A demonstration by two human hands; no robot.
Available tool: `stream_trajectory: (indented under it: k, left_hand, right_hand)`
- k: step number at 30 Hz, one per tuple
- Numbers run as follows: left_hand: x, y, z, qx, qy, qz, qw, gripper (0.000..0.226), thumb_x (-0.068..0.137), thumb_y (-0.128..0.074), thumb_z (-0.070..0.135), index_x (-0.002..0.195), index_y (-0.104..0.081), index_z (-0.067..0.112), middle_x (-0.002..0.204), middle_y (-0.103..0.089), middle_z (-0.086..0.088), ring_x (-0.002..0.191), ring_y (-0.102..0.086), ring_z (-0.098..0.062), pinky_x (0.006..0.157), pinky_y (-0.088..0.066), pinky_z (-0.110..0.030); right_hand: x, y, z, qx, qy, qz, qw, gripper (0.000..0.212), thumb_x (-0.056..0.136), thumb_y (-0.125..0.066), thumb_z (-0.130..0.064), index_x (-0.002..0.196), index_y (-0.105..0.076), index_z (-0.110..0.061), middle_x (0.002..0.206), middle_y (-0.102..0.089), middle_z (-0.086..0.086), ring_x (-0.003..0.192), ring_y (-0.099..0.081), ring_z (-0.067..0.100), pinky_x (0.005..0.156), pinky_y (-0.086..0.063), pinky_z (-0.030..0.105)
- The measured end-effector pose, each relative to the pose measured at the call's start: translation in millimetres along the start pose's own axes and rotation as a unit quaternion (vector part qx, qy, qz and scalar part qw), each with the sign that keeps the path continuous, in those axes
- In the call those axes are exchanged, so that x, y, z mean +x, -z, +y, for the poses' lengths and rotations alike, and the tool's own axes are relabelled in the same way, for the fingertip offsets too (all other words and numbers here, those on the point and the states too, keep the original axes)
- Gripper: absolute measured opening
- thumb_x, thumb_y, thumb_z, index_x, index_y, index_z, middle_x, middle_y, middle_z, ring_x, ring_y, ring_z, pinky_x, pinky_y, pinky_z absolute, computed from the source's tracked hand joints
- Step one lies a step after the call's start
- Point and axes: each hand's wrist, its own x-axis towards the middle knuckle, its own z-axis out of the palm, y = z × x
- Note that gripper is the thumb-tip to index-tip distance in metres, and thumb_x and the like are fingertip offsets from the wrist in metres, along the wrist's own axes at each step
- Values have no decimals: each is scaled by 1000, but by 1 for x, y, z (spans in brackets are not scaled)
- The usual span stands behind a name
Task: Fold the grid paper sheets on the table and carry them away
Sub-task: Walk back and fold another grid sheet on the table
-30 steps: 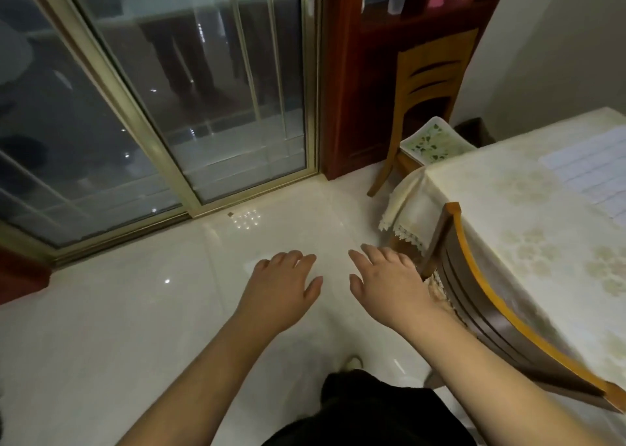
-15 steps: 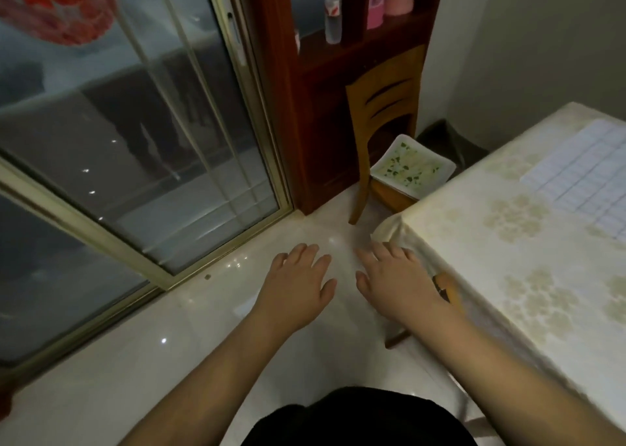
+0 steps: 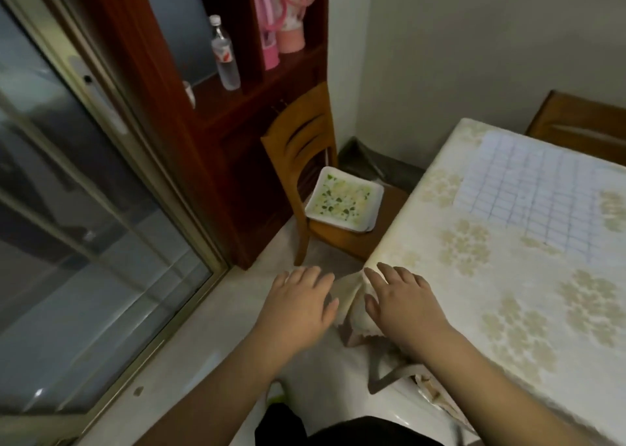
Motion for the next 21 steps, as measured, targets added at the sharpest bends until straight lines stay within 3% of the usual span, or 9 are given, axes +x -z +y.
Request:
stream_trajectory:
  k: [4, 9, 17, 21]
  left_hand:
    - [40, 20, -38, 22, -68, 2, 997, 72, 89, -6, 53, 150, -31, 25, 151, -39, 1, 140, -33, -19, 111, -27, -39]
    - [96, 48, -64, 29, -163, 9, 986, 56, 100, -29, 48, 151, -29, 24, 153, -35, 0, 141, -28, -20, 114, -23, -41]
    - [176, 87, -33, 56, -319, 27, 946, 52, 101, -32, 45, 146, -36, 20, 147, -41, -3, 136, -34, -23, 110, -28, -43]
    - [214, 87, 2, 60, -363, 29, 930, 53, 101, -30, 46, 148, -33, 22, 148, -39, -2, 137, -32, -22, 111, -28, -43]
  right_hand:
    - [38, 22, -16, 11, -64, 6, 998, 55, 101, -31, -45, 152, -24, -25, 157, -29, 2, 140, -33, 26, 111, -30, 39]
    - [63, 46, -26, 14, -145, 21, 989, 54, 101, -30, -43, 152, -24, -25, 156, -31, 1, 139, -34, 26, 109, -31, 39]
    - [63, 73, 24, 38, -291, 50, 955, 56, 102, -29, -43, 153, -19, -25, 160, -22, 0, 145, -24, 24, 113, -25, 40]
    - [69, 75, 47, 69, -322, 55, 943, 57, 102, -29, -45, 154, -19, -25, 160, -22, -1, 145, -24, 22, 113, -24, 39]
